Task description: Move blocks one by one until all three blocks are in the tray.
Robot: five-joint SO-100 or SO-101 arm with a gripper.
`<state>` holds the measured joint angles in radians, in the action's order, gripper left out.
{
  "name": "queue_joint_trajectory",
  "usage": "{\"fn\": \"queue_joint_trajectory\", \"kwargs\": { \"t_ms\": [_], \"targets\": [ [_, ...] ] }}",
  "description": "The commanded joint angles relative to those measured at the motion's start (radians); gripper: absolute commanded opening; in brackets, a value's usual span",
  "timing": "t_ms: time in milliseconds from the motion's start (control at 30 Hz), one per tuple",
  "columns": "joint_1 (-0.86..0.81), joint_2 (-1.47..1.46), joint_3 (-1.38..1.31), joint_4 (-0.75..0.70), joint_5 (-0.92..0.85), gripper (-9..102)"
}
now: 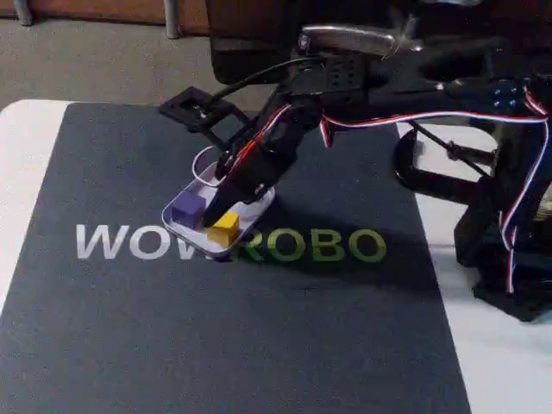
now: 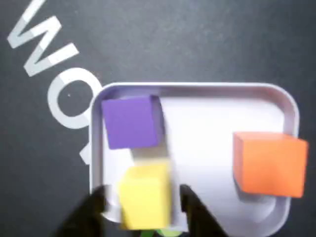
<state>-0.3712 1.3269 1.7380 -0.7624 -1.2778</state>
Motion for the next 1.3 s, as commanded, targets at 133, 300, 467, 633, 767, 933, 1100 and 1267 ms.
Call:
{"fn": "queue_joint_trajectory", "kwargs": {
  "t_ms": [133,300,467,633,767,933,1100,1267],
  "targets": [
    [0.026,0.058,-0.035,-0.005,-0.049,23],
    [0.06,0.12,-0.031,-0.032,-0.08,25],
    [0.103,0.202,-0.006,-0.13,-0.179,25],
    [0.15,0.367,0.161,-0.133,-0.319,25],
    [0.173,0.5,0.285,-0.13,-0.405,25],
    [0.187,0.62,0.397,-0.126,-0.43,26],
    [0.195,0.775,0.522,-0.124,-0.451,28],
    [0.202,1.026,0.723,-0.098,-0.499,29]
  ]
}}
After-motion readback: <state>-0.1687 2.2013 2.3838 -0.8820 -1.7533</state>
